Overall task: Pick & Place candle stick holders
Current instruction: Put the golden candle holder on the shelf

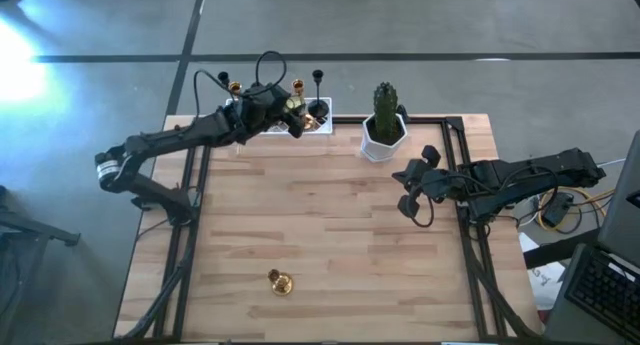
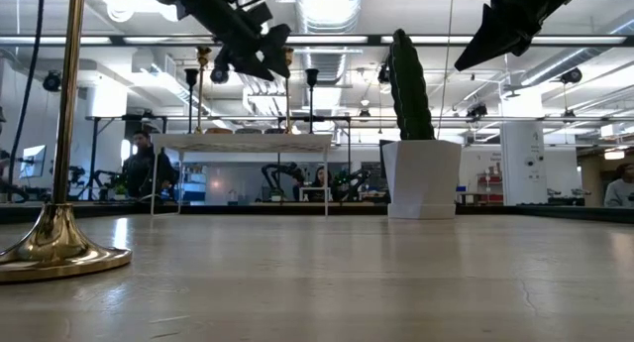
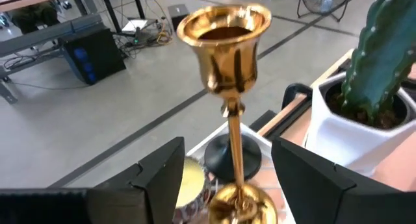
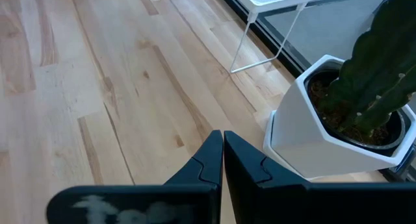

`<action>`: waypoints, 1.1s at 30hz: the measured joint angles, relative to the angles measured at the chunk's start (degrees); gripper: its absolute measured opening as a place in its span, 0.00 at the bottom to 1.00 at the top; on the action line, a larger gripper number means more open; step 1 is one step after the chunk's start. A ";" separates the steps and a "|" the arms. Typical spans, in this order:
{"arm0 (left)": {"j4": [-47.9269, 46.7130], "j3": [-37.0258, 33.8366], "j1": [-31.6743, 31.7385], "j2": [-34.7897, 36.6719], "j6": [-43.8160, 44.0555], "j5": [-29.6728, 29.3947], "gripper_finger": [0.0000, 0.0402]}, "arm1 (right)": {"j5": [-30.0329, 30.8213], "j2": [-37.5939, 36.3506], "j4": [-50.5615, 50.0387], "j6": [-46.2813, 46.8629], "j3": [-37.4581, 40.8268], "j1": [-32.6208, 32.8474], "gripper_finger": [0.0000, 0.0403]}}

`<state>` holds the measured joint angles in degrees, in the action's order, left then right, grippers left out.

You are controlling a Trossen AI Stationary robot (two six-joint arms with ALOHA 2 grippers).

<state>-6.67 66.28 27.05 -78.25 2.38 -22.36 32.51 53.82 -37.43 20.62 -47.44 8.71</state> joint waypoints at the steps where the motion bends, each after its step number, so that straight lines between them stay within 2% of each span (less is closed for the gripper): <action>1: -1.10 0.00 0.00 0.50 0.00 -0.02 0.59 | 0.00 0.00 0.02 0.13 0.00 0.00 0.02; 11: -18.86 0.00 -0.03 6.29 -0.67 0.10 0.59 | -1.67 0.00 -0.04 1.49 0.00 0.02 0.02; 14: -25.31 0.00 -0.42 10.11 -0.73 2.43 0.59 | -1.68 0.00 -0.04 1.43 0.00 0.02 0.02; 16: -29.98 0.00 -0.86 12.95 -0.68 7.10 0.59 | -1.66 0.00 -0.04 1.40 0.00 0.02 0.02; 20: -36.27 -0.83 -2.97 18.42 -2.23 23.54 0.59 | -1.50 0.00 -0.04 0.19 0.00 0.02 0.02; 25: -31.09 -5.39 -8.56 24.13 -5.35 38.07 0.58 | -0.68 0.00 0.22 -4.03 0.00 0.01 0.02; 29: -26.94 -9.73 -13.76 26.66 -6.26 52.05 0.58 | 0.47 0.00 0.17 -6.20 0.00 0.02 0.02; 31: -27.30 -12.07 -16.72 27.49 -5.69 54.90 0.58 | 0.52 0.00 0.18 -6.14 0.00 0.02 0.02; 33: -27.38 -14.84 -19.69 28.53 -3.74 54.73 0.58 | 0.52 0.00 0.21 -6.08 0.00 0.02 0.02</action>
<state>-34.06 51.44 7.36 -49.72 -1.36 32.37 33.04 53.82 -37.22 14.54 -47.44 8.73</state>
